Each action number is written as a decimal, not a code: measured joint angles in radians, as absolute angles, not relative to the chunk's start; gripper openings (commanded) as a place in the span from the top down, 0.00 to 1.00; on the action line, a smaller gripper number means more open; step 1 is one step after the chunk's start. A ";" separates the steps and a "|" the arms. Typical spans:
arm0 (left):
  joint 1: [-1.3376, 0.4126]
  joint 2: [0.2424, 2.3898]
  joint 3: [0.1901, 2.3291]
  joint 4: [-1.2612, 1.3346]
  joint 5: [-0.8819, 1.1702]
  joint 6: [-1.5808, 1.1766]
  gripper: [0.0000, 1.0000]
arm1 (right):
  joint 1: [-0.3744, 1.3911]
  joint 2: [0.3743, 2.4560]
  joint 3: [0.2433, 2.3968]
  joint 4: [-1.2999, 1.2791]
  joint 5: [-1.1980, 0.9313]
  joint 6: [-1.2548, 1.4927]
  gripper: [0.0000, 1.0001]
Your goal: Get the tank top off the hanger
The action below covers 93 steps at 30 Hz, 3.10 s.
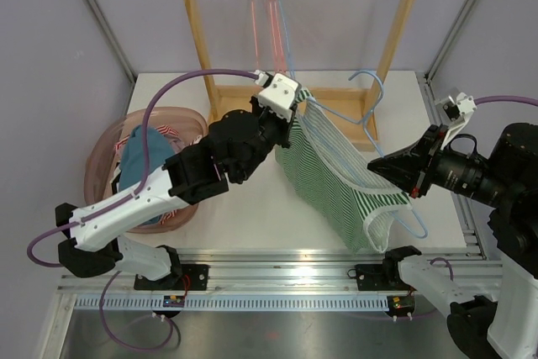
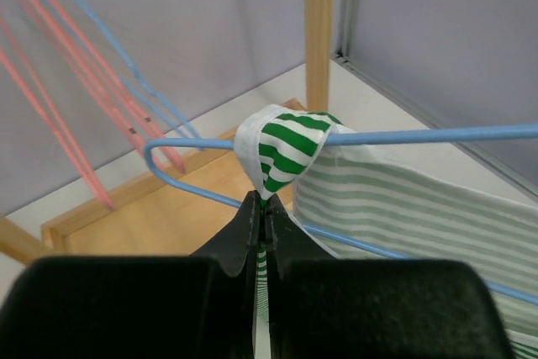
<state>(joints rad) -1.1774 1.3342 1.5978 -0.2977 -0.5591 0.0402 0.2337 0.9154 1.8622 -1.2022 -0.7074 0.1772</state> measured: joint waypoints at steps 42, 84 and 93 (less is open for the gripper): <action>-0.913 0.860 1.020 -0.522 0.023 -0.364 1.00 | 0.408 0.771 0.894 0.473 -0.463 0.619 1.00; -0.911 0.804 1.052 -0.854 -0.433 -0.299 0.01 | 0.493 2.050 2.632 -0.765 0.118 0.157 1.00; -0.858 0.800 1.038 -0.817 -0.374 -0.287 0.01 | 0.540 2.122 2.657 -0.748 0.139 0.134 0.98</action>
<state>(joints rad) -0.8577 0.8001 1.0382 -0.8169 -0.3744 -0.2874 0.5400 2.1216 2.6572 -0.7475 0.1394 0.1337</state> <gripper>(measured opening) 0.987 0.034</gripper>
